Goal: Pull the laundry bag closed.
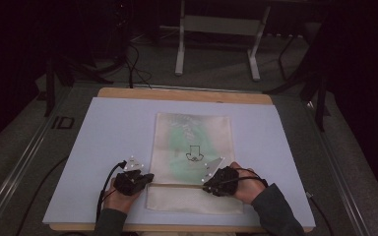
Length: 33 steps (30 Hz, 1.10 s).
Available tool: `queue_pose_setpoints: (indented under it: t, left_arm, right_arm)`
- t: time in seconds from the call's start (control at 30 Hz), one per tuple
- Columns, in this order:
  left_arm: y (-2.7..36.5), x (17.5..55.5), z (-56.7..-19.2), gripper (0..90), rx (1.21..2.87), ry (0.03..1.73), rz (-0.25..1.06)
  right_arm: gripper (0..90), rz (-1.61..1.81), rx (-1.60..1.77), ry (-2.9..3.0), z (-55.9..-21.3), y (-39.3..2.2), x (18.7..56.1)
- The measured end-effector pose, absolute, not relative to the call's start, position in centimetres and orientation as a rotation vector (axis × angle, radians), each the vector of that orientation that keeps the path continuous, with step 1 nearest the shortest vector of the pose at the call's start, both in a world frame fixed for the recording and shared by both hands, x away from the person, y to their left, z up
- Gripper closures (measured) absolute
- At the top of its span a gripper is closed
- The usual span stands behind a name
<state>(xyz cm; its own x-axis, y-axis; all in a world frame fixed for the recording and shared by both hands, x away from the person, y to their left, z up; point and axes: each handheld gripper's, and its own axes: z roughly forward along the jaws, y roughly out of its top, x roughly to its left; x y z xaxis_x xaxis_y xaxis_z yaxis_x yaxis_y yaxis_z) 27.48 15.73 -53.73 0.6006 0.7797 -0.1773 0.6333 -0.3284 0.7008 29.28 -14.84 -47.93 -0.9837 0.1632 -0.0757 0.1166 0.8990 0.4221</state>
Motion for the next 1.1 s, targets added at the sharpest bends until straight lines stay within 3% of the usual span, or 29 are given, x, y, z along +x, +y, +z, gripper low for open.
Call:
queue_pose_setpoints:
  t: [1.1]
  left_arm:
    - [15.7,27.4,-53.7,89.3,2.065,1.115,0.248]
  right_arm:
    - [82.5,0.651,0.311,2.947,-48.5,-18.2,29.2]
